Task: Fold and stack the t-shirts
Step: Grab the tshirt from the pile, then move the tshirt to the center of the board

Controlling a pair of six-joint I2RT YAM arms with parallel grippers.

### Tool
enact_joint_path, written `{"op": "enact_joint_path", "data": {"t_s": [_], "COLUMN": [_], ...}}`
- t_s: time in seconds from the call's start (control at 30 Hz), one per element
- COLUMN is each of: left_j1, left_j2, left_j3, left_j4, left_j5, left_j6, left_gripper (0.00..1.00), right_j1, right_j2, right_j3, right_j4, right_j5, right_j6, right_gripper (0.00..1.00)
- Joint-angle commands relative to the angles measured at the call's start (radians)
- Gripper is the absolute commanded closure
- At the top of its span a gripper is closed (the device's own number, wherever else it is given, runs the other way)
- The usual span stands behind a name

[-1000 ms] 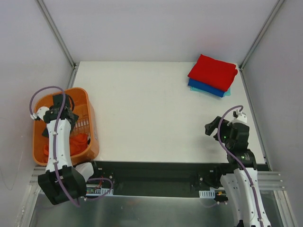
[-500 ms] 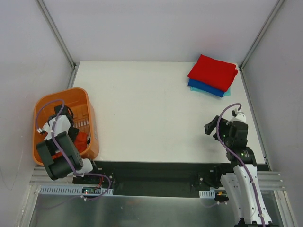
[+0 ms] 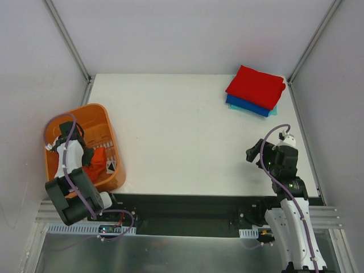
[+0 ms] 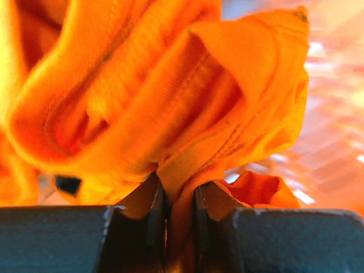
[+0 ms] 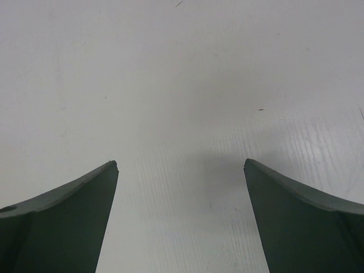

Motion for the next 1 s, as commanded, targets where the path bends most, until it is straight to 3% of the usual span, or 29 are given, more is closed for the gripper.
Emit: {"op": "enact_joint_path", "data": {"t_s": [0.0, 0.17, 0.33, 0.47, 0.6, 0.77, 0.9, 0.93, 0.97], "left_j1": [-0.034, -0.05, -0.133, -0.351, -0.501, -0.805, -0.998, -1.027, -1.078], "left_j2": [-0.199, -0.355, -0.331, -0.259, -0.182, -0.04, 0.085, 0.12, 0.134], "left_j3": [0.035, 0.124, 0.307, 0.522, 0.672, 0.773, 0.753, 0.738, 0.704], "left_j4": [0.129, 0.126, 0.129, 0.141, 0.183, 0.215, 0.22, 0.218, 0.217], "left_j5": [0.229, 0.229, 0.33, 0.298, 0.434, 0.581, 0.64, 0.64, 0.632], "left_j6": [0.048, 0.055, 0.064, 0.126, 0.18, 0.317, 0.416, 0.43, 0.452], "left_gripper": [1.0, 1.0, 1.0, 1.0, 1.0, 1.0, 0.76, 0.58, 0.48], "right_j1": [0.005, 0.005, 0.005, 0.005, 0.005, 0.005, 0.005, 0.005, 0.005], "right_j2": [0.0, -0.003, -0.005, -0.009, -0.012, -0.015, -0.005, -0.003, 0.0], "right_j3": [0.039, 0.042, 0.042, 0.042, 0.039, 0.046, 0.055, 0.057, 0.06], "right_j4": [0.032, 0.027, 0.024, 0.019, 0.021, 0.016, 0.007, 0.001, -0.004], "right_j5": [0.013, 0.013, 0.011, 0.017, 0.019, 0.013, -0.016, -0.023, -0.015], "right_j6": [-0.004, -0.007, -0.006, -0.009, -0.009, -0.004, -0.024, -0.027, -0.029], "right_gripper": [0.03, 0.03, 0.03, 0.03, 0.03, 0.03, 0.03, 0.03, 0.03]}}
